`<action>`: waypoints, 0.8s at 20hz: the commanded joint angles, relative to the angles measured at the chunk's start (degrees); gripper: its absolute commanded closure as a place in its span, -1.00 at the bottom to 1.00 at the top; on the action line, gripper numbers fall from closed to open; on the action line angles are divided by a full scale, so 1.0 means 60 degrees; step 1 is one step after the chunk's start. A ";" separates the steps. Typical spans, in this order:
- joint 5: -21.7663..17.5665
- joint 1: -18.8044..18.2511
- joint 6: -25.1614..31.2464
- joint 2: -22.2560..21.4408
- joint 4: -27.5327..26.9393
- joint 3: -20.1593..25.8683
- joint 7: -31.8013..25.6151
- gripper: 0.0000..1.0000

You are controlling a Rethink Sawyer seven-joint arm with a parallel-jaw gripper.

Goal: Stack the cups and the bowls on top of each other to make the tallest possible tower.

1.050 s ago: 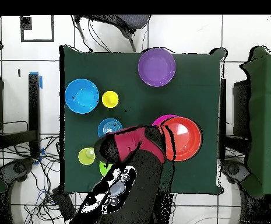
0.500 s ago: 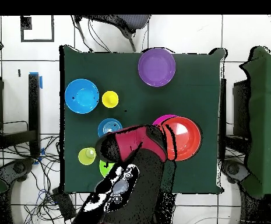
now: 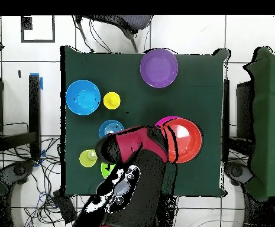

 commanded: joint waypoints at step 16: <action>-0.0411 0.0010 0.1913 0.0181 -0.0415 0.1250 -0.1026 1.00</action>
